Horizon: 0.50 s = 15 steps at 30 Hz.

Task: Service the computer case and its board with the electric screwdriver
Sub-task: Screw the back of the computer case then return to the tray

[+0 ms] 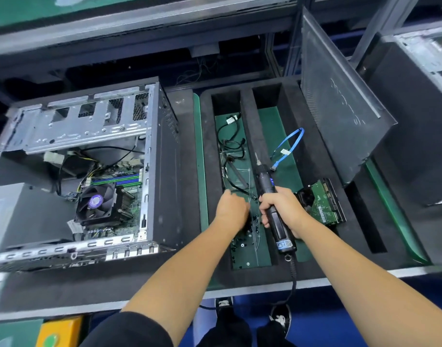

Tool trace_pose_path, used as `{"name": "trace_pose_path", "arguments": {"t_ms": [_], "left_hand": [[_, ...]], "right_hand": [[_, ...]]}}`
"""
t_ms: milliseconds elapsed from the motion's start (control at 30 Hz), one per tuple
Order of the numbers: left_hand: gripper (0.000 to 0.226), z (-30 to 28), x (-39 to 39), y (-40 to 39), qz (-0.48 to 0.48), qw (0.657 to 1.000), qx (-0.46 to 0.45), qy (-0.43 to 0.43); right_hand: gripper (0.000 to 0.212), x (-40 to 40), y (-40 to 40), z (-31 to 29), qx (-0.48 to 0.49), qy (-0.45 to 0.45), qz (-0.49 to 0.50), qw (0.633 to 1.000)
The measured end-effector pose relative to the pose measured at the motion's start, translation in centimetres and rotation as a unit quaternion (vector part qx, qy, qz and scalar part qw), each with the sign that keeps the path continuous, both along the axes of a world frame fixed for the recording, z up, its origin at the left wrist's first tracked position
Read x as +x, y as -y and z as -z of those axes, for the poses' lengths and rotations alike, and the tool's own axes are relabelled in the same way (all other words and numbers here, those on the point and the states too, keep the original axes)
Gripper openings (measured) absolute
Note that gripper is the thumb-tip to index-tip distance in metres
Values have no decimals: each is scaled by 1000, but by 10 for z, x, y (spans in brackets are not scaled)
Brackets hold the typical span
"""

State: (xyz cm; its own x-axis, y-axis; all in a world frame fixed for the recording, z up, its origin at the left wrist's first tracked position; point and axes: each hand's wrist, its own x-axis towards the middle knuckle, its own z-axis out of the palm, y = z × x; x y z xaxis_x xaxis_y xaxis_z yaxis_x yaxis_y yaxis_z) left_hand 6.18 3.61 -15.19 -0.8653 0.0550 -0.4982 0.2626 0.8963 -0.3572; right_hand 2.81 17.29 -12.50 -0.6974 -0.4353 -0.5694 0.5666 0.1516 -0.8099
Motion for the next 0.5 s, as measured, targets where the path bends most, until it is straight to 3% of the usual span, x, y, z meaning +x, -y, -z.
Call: {"name": "trace_pose_path", "arguments": {"t_ms": [133, 300, 500], "left_hand": [[23, 6, 10, -16, -39, 998, 41, 22], [48, 26, 28, -33, -46, 998, -14, 49], [45, 28, 34, -41, -151, 988, 40, 20]], "right_hand": [[30, -2, 1, 1, 3, 10, 5, 1000], [30, -1, 2, 2, 2, 5, 5, 1000], [23, 0, 1, 2, 2, -12, -1, 1000]]}}
